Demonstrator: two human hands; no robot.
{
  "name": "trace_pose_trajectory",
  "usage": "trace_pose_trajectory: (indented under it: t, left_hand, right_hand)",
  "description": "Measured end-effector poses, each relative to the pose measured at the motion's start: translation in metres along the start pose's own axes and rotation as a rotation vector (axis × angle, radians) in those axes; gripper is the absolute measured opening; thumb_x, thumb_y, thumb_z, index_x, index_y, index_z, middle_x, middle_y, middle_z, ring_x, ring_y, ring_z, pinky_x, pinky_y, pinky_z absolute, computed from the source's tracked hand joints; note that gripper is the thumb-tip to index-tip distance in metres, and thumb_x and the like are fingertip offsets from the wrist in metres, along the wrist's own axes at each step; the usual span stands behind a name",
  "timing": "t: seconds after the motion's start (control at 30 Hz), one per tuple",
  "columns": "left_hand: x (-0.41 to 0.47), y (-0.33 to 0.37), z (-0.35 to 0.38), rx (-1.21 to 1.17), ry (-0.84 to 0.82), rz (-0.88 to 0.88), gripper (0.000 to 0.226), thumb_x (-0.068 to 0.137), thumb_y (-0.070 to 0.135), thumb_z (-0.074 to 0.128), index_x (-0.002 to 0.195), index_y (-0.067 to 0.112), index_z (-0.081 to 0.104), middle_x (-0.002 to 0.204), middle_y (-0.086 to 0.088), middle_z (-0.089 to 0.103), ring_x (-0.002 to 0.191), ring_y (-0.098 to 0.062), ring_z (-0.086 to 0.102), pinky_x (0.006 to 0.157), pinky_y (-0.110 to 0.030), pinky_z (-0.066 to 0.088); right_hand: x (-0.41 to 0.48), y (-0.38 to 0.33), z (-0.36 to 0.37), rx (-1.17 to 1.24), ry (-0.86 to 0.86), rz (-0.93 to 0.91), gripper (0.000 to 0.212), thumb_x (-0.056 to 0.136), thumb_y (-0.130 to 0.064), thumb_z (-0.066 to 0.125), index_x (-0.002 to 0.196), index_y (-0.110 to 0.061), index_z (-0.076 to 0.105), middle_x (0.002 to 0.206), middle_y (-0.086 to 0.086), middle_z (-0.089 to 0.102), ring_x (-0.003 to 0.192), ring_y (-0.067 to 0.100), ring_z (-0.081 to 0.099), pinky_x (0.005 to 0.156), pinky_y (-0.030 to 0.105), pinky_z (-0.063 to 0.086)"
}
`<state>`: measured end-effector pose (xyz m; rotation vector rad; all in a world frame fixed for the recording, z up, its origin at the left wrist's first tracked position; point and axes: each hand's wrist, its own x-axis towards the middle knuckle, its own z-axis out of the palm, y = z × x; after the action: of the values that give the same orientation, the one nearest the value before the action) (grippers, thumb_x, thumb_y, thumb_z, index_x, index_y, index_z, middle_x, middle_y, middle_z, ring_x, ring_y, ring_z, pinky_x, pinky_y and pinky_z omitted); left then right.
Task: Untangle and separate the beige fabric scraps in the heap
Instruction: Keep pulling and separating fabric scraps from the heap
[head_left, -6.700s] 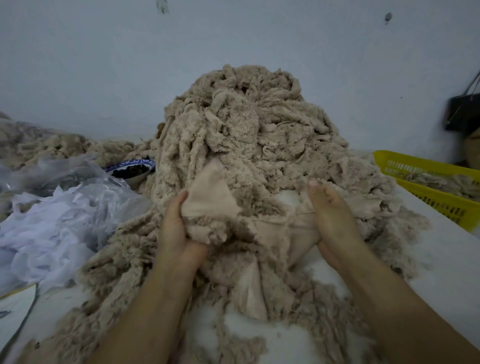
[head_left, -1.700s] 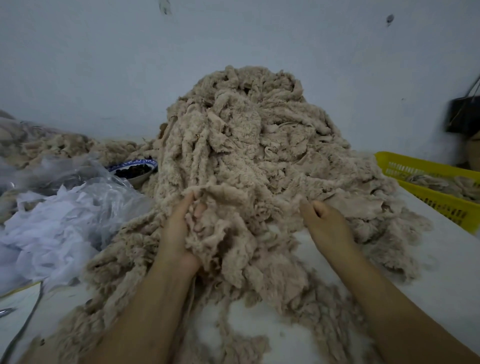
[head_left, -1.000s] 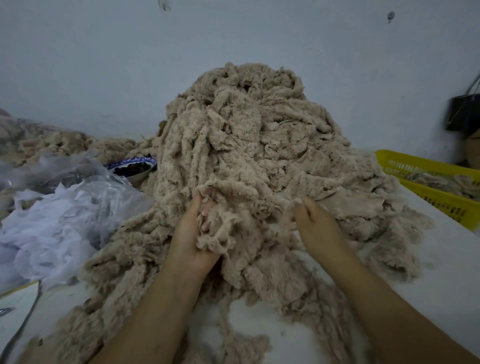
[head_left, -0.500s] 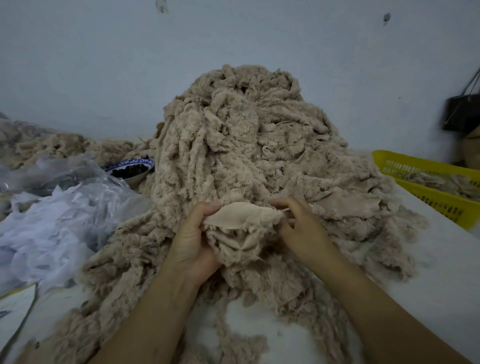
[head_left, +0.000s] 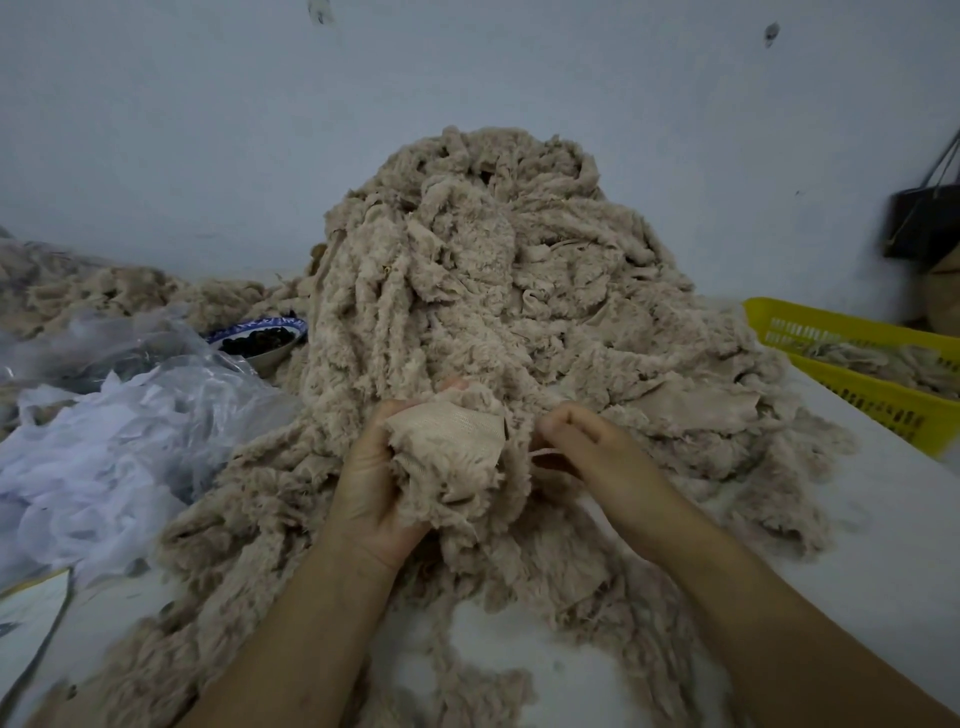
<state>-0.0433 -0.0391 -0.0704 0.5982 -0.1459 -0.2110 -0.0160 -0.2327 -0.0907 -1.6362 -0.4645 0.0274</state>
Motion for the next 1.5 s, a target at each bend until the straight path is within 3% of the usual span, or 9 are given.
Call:
trace_pose_trajectory:
  t: [0.17,0.3,0.7,0.83,0.93,1.07,1.17,1.3,1.5]
  left_hand:
    - [0.004,-0.004,-0.001,0.05,0.079,-0.037,0.026,0.076,0.021,0.06,0.079,0.005,0.08,0.087,-0.016,0.074,0.077,-0.026,0.074,0.066,-0.037,0.061]
    - [0.006,-0.007,0.003,0.085,0.164,0.002,0.01,0.071,0.013,0.062,0.066,0.008,0.068,0.063,-0.003,0.061,0.063,-0.016,0.067,0.064,-0.032,0.06]
    - [-0.006,0.015,-0.007,0.161,0.177,0.152,0.033,0.078,0.024,0.055,0.046,0.024,0.046,0.047,0.01,0.04,0.043,-0.007,0.047,0.044,-0.017,0.045]
    - [-0.001,0.004,-0.002,0.104,0.164,0.174,0.029,0.079,0.024,0.057,0.05,0.02,0.055,0.048,0.008,0.042,0.052,-0.007,0.048,0.067,-0.023,0.053]
    - [-0.002,0.002,-0.002,0.1,0.207,0.162,0.017,0.074,0.03,0.067,0.067,0.016,0.073,0.071,-0.002,0.069,0.067,-0.017,0.071,0.063,-0.03,0.059]
    - [0.0,0.003,-0.004,0.067,0.224,0.117,0.042,0.085,0.045,0.061,0.095,0.01,0.082,0.113,-0.013,0.074,0.099,-0.025,0.074,0.072,-0.038,0.059]
    - [0.0,-0.002,0.001,0.051,0.233,0.086,0.053,0.097,0.049,0.05,0.094,0.006,0.081,0.114,-0.017,0.073,0.098,-0.029,0.074,0.069,-0.04,0.061]
    - [0.008,-0.018,0.01,0.309,0.383,0.185,0.05,0.1,0.046,0.048,0.096,0.006,0.076,0.095,-0.015,0.075,0.081,-0.023,0.074,0.066,-0.032,0.06]
    - [0.02,-0.031,0.032,0.475,0.276,0.069,0.045,0.091,0.055,0.054,0.104,0.016,0.072,0.104,-0.004,0.077,0.092,-0.013,0.074,0.074,-0.028,0.058]
  right_hand:
    - [-0.003,0.001,0.008,-0.137,-0.197,0.032,0.021,0.085,-0.057,0.063,0.1,-0.043,0.066,0.099,-0.029,0.066,0.093,-0.012,0.06,0.079,0.007,0.045]
    - [0.003,0.005,0.007,-0.463,0.092,-0.042,0.022,0.104,-0.03,0.043,0.086,-0.022,0.052,0.072,-0.009,0.051,0.06,-0.004,0.048,0.054,0.016,0.036]
    - [0.01,0.005,-0.028,-0.307,0.535,0.239,0.03,0.104,-0.034,0.039,0.089,-0.014,0.056,0.092,0.009,0.058,0.088,0.024,0.054,0.073,0.035,0.037]
    - [-0.006,-0.004,-0.002,-0.193,0.18,0.236,0.067,0.08,-0.086,0.034,0.09,-0.034,0.074,0.075,-0.014,0.072,0.071,-0.007,0.063,0.072,0.019,0.044]
    - [-0.007,0.0,0.008,-0.33,-0.114,0.245,0.113,0.059,-0.103,0.026,0.088,-0.003,0.07,0.077,0.009,0.069,0.066,0.001,0.063,0.084,0.022,0.053]
    - [0.0,0.009,0.003,-0.394,-0.037,0.049,0.049,0.096,-0.046,0.056,0.078,-0.001,0.061,0.095,0.012,0.061,0.071,0.0,0.056,0.069,0.016,0.042]
    - [0.0,0.006,0.003,-0.348,0.053,-0.061,0.018,0.089,-0.056,0.057,0.082,-0.039,0.057,0.102,-0.012,0.05,0.08,-0.009,0.053,0.07,0.007,0.041]
    - [-0.007,-0.003,0.024,-0.151,-0.102,-0.107,0.047,0.075,-0.088,0.048,0.11,-0.057,0.055,0.111,-0.028,0.061,0.103,-0.009,0.059,0.088,0.015,0.048]
    - [-0.003,0.0,0.02,-0.198,-0.028,-0.16,0.027,0.092,-0.03,0.057,0.109,-0.05,0.063,0.102,-0.036,0.066,0.097,-0.017,0.06,0.08,0.004,0.045]
